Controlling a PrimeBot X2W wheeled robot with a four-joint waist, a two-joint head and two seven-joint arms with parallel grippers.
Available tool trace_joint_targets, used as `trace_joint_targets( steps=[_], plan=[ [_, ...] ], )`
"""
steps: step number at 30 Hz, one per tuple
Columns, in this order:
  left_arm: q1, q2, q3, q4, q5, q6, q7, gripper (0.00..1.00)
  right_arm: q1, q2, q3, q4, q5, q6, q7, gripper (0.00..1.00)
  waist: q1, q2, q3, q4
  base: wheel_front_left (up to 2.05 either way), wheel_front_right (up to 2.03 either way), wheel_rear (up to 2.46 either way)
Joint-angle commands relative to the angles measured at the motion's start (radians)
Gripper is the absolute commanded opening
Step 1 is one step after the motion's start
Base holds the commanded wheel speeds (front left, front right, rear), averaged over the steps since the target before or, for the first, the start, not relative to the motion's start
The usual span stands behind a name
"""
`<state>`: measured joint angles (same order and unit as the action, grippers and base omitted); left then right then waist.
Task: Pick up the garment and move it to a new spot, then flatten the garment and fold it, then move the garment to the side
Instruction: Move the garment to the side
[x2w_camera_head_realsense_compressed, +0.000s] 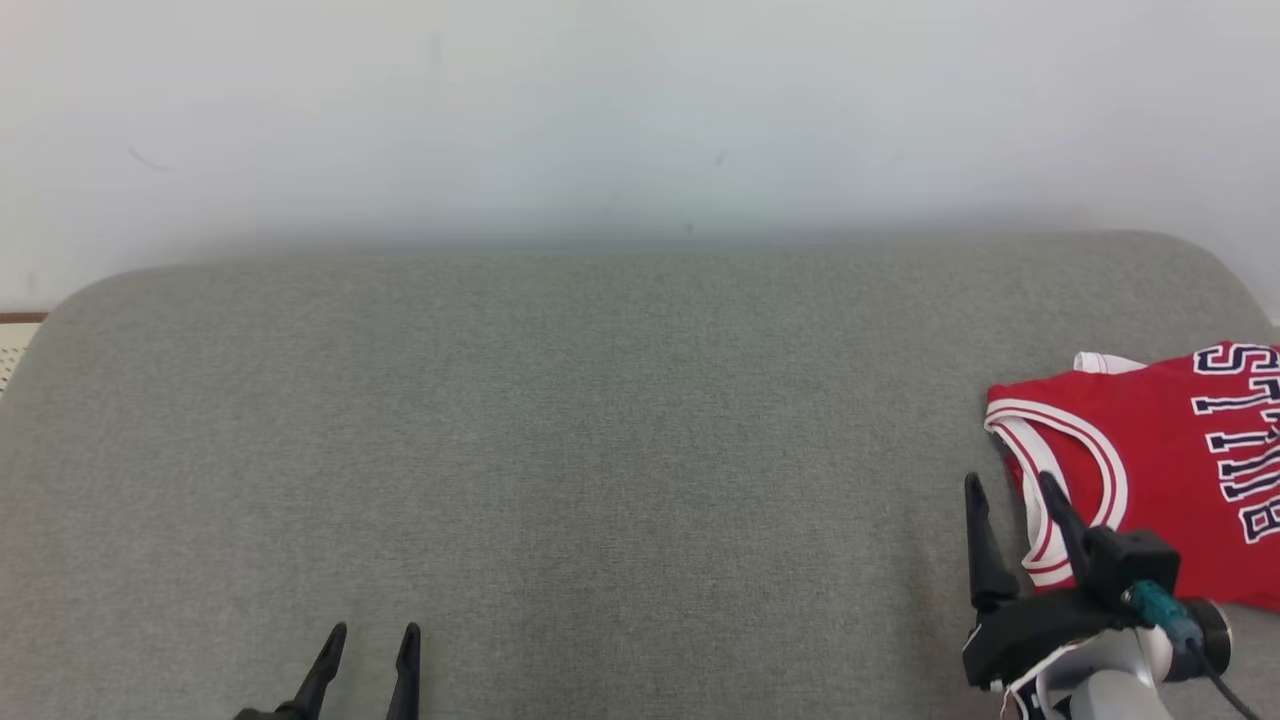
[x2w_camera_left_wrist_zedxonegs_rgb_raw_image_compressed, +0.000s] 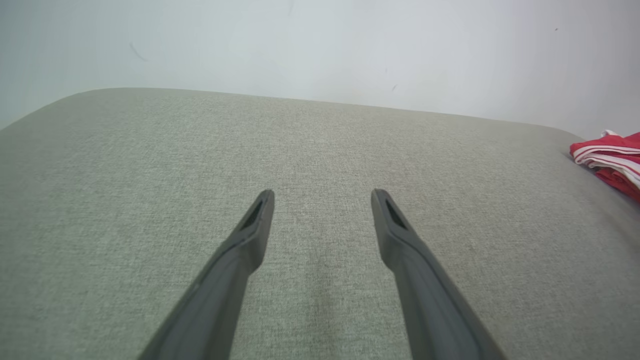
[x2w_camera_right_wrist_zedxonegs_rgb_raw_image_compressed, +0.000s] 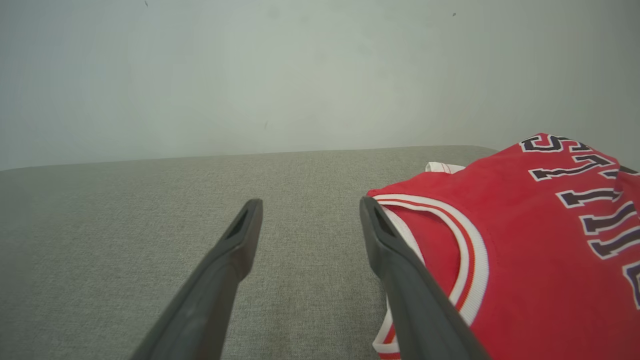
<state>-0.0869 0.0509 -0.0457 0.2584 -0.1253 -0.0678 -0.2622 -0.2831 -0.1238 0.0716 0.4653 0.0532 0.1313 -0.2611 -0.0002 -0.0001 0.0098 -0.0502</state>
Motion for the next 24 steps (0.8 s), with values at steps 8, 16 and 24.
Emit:
trace_joint_targets(
  steps=[8,16,24],
  plan=[
    [0.038,0.0,0.032,-0.014,0.019,0.04,-0.004,1.0,0.087,0.029,-0.008,-0.047,-0.008,-0.001,-0.004,1.0,0.0002,0.0001,-0.047,0.033,0.0,0.0,0.0],
    [0.057,0.0,0.057,-0.026,0.022,0.05,-0.004,1.0,0.131,0.044,-0.016,-0.084,-0.01,-0.001,-0.004,1.0,0.0002,0.0001,-0.073,0.032,0.0,0.0,0.0],
    [0.064,0.0,0.064,-0.028,0.027,0.056,-0.004,1.0,0.156,0.05,-0.007,-0.087,-0.006,-0.001,-0.004,1.0,0.0002,0.0001,-0.083,0.028,0.0,0.0,0.0]
  ],
)
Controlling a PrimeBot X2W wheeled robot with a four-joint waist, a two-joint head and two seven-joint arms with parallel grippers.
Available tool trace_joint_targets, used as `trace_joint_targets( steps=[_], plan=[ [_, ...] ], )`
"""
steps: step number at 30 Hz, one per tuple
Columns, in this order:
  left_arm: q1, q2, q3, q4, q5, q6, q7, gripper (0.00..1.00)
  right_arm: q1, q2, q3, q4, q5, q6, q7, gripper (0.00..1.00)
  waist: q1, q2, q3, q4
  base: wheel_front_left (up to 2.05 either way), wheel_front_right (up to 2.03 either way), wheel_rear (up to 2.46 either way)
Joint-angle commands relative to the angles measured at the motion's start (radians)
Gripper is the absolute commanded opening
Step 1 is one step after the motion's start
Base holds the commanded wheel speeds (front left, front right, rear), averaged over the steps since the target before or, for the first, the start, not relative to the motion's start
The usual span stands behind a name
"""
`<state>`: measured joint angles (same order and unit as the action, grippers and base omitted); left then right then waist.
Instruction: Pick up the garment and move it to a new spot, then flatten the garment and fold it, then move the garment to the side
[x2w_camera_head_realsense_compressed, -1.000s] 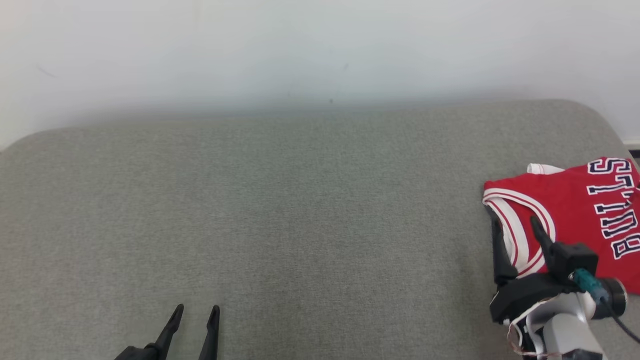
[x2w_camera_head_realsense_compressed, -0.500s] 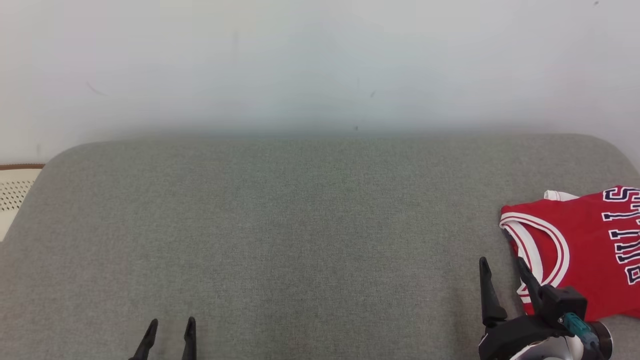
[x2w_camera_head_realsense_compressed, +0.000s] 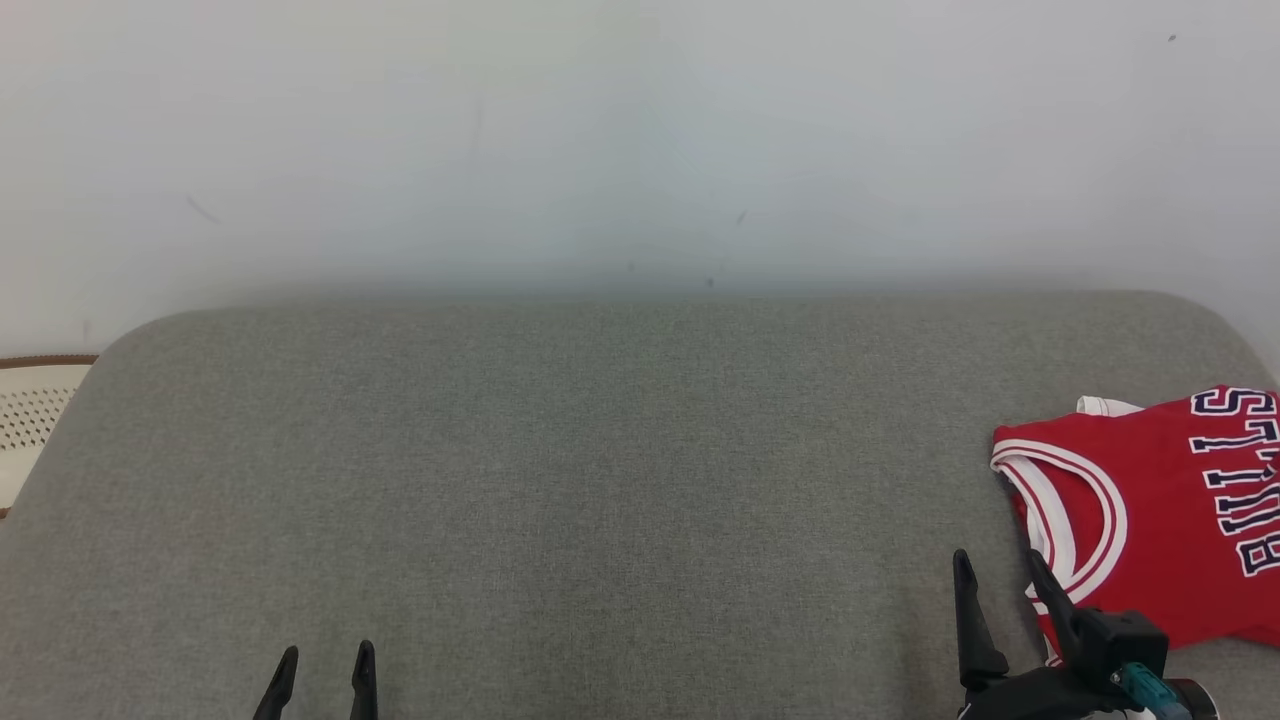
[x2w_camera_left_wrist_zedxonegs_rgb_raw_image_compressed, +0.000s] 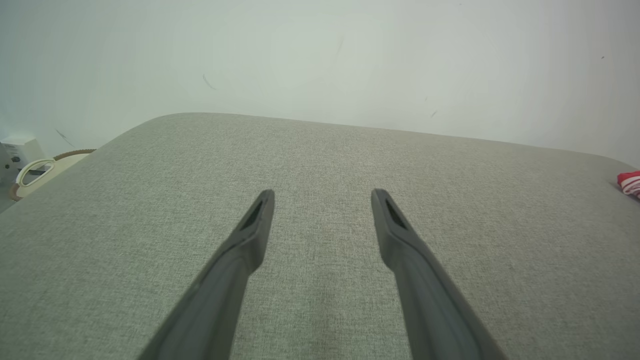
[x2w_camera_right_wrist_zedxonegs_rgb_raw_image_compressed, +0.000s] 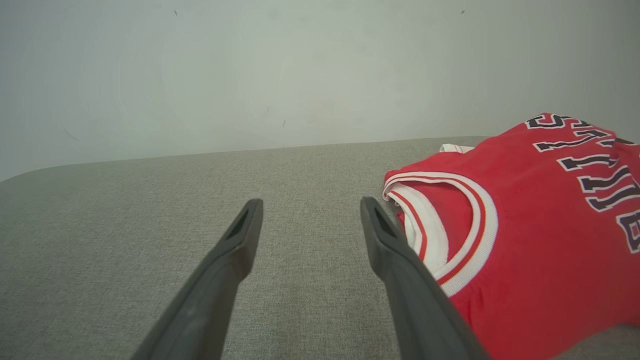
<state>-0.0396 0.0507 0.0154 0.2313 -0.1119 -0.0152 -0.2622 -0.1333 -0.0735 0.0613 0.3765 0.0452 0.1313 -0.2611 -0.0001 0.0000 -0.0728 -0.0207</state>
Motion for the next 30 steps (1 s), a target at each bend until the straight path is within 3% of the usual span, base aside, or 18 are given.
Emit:
trace_joint_targets(
  steps=[1,30],
  plan=[
    [0.017,0.0,0.004,-0.001,0.014,0.004,-0.004,1.0,0.009,-0.001,0.005,0.006,-0.001,-0.001,-0.004,1.0,0.0001,0.0,-0.001,-0.003,0.0,0.0,0.0],
    [0.003,0.0,0.017,0.031,0.03,0.03,-0.004,1.0,0.031,-0.013,0.039,-0.022,-0.036,-0.001,-0.004,1.0,0.0001,0.0,0.006,-0.029,0.0,0.0,0.0]
  ],
)
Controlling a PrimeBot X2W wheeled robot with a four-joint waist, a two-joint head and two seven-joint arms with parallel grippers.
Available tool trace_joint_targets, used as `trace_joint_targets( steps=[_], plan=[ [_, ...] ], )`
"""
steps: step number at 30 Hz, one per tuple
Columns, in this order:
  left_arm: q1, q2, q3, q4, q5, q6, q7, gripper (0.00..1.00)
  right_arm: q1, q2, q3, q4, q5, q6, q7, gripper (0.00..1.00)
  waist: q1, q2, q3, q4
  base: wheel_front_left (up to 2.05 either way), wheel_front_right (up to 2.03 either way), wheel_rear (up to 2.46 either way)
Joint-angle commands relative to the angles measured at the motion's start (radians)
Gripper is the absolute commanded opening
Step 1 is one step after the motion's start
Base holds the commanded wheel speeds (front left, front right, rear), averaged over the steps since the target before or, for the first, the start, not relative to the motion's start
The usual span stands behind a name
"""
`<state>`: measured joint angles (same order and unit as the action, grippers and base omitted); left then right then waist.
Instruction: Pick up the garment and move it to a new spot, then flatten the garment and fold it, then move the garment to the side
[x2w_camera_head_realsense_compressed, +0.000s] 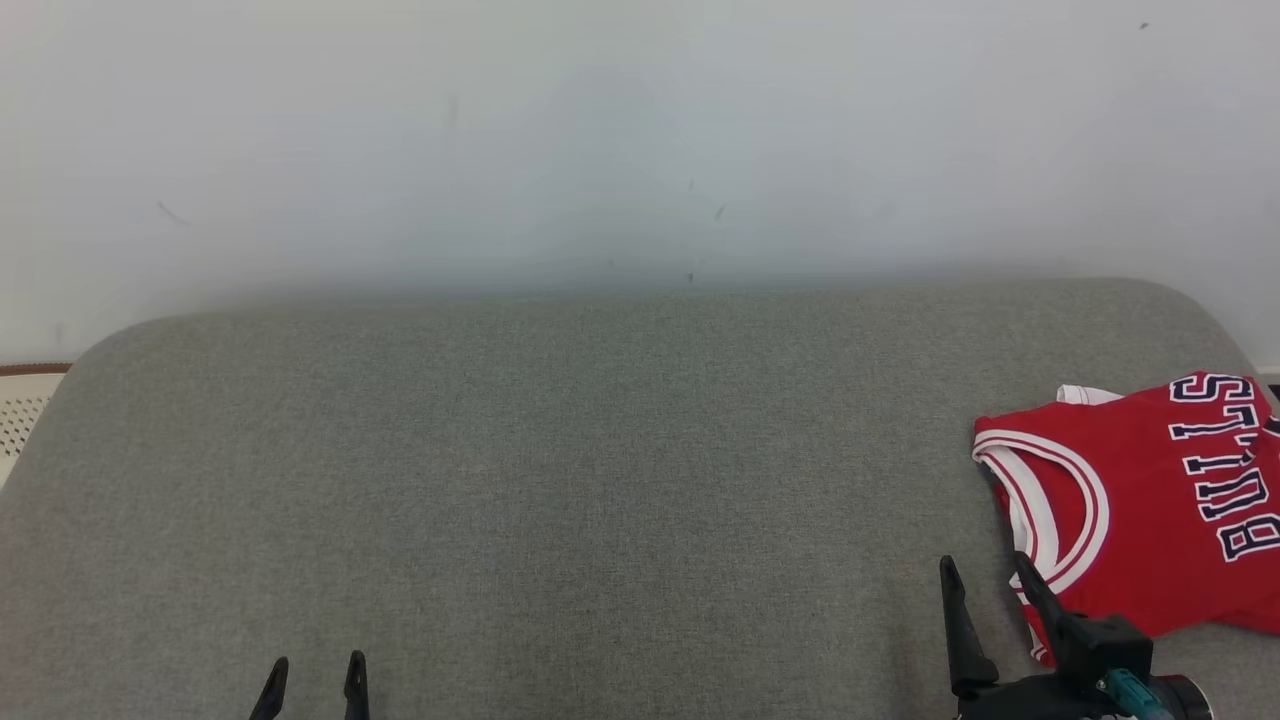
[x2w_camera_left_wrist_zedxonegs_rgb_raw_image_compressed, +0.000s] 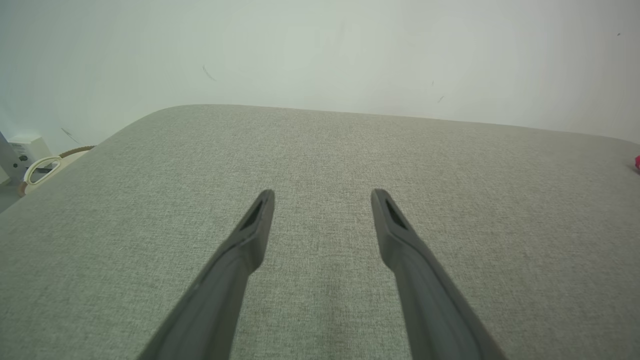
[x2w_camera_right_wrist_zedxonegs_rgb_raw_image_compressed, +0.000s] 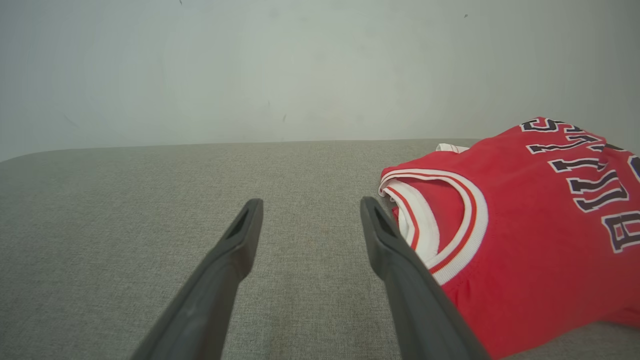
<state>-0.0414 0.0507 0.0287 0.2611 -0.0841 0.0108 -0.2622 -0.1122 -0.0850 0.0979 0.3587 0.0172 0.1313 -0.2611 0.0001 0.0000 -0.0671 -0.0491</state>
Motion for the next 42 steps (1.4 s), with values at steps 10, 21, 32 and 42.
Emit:
trace_joint_targets(
  steps=[10,21,32,42],
  plan=[
    [0.008,0.0,0.008,0.0,-0.003,0.003,-0.004,1.0,0.016,0.004,-0.018,-0.013,-0.016,-0.001,-0.004,1.0,-0.0001,0.0,0.005,-0.004,0.0,0.0,0.0],
    [0.001,0.0,-0.003,-0.002,0.001,0.009,0.0,1.0,0.003,0.004,-0.016,-0.016,-0.028,0.0,0.0,1.0,0.0,0.0,0.005,-0.01,0.0,0.0,0.0],
    [0.002,0.0,-0.002,-0.001,0.002,0.008,-0.001,1.0,0.003,0.005,-0.012,-0.018,-0.028,0.0,0.0,1.0,0.0,0.0,0.005,-0.007,0.0,0.0,0.0],
    [0.003,0.0,0.0,-0.001,0.003,0.007,-0.001,1.0,0.005,0.002,-0.002,-0.023,-0.024,0.0,-0.001,1.0,0.0,0.0,0.004,-0.004,0.0,0.0,0.0]
  ],
)
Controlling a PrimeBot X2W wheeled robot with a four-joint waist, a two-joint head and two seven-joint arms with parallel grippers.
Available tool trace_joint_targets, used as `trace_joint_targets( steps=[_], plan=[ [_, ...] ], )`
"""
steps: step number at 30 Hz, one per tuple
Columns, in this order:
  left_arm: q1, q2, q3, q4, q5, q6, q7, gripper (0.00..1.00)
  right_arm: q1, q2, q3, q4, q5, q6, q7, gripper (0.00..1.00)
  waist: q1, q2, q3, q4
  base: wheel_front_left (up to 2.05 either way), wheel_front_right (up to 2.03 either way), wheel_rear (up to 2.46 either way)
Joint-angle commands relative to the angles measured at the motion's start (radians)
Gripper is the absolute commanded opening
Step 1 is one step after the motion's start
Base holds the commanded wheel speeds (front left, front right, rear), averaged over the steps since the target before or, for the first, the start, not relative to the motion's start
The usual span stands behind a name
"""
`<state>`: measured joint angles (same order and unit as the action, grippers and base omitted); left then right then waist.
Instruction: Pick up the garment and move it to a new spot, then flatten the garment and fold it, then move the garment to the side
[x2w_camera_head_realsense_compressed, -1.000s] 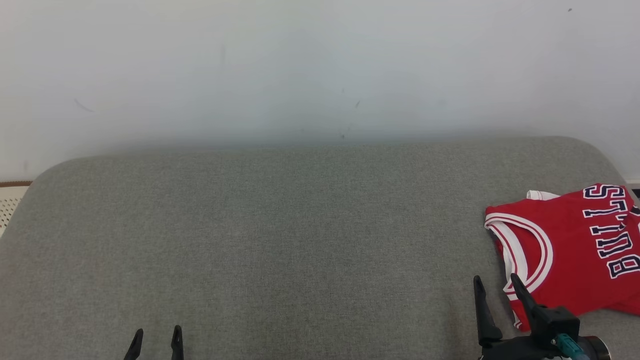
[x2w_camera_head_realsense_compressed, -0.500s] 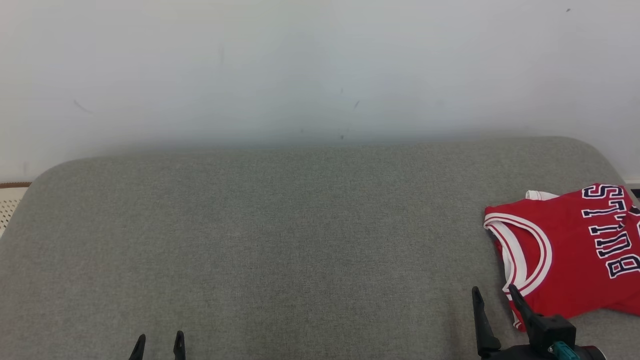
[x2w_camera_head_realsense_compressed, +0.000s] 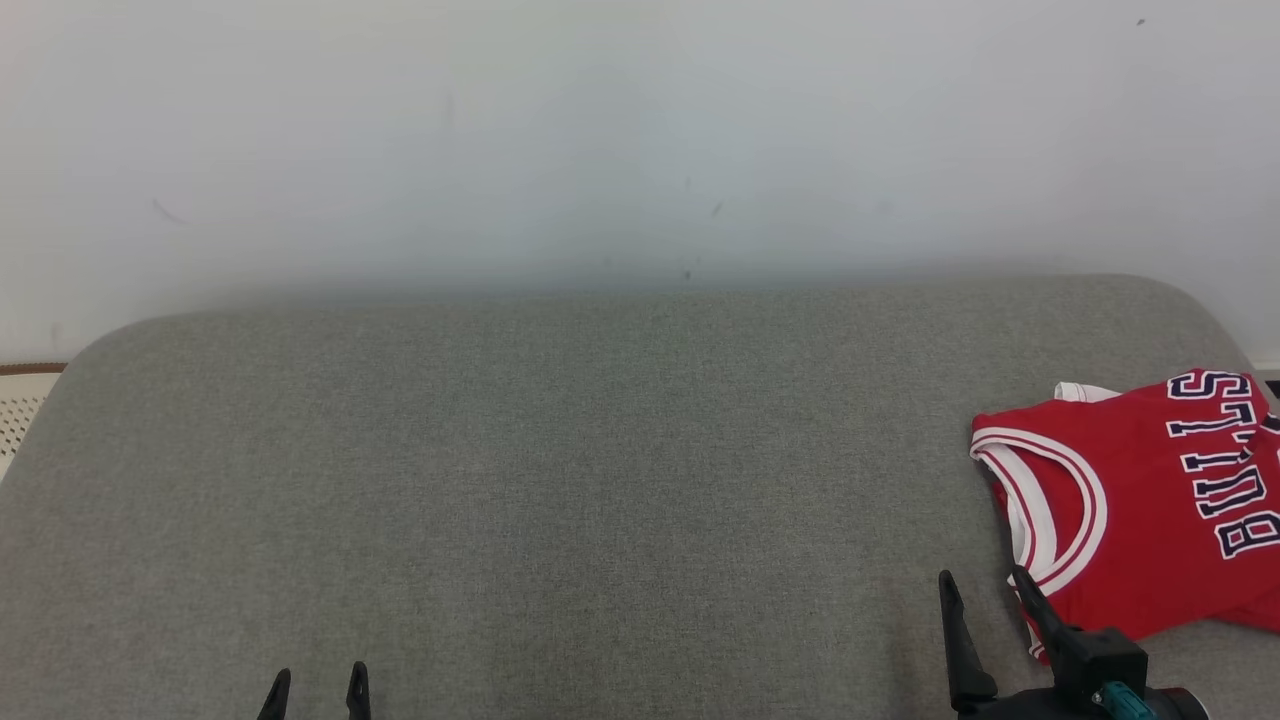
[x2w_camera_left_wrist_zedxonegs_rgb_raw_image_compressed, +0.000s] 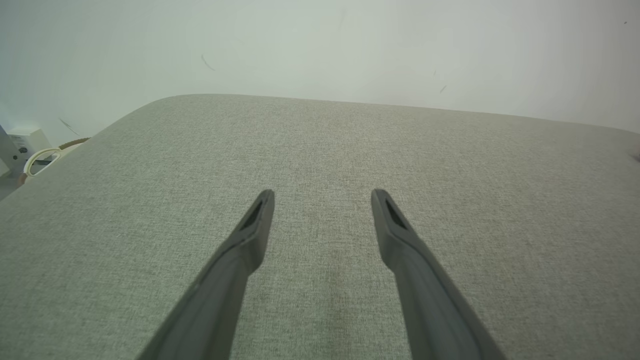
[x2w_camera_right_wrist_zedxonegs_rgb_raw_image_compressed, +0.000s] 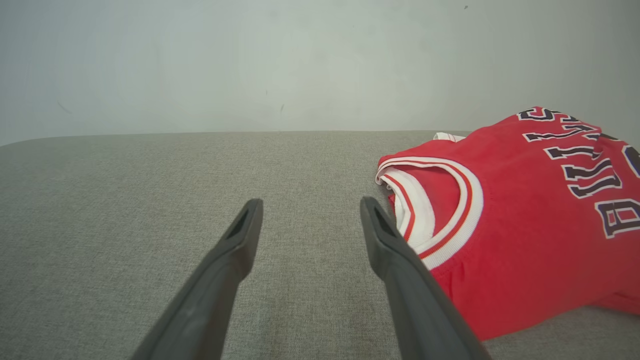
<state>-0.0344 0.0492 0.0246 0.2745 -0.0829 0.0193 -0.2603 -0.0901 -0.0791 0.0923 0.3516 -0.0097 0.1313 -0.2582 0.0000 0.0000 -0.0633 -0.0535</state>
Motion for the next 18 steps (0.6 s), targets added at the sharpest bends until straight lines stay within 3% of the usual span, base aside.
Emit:
trace_joint_targets(
  steps=[1,18],
  plan=[
    [-0.004,0.002,0.004,-0.015,0.001,-0.001,-0.003,1.0,-0.017,-0.005,0.004,-0.016,0.002,0.0,-0.004,1.0,0.0,0.0,0.0,0.001,0.0,0.0,0.0],
    [-0.002,0.002,0.005,-0.021,0.004,-0.008,-0.004,1.0,-0.014,-0.004,0.006,-0.021,-0.003,0.0,-0.004,1.0,0.0,0.0,-0.001,0.004,0.0,0.0,0.0]
  ],
)
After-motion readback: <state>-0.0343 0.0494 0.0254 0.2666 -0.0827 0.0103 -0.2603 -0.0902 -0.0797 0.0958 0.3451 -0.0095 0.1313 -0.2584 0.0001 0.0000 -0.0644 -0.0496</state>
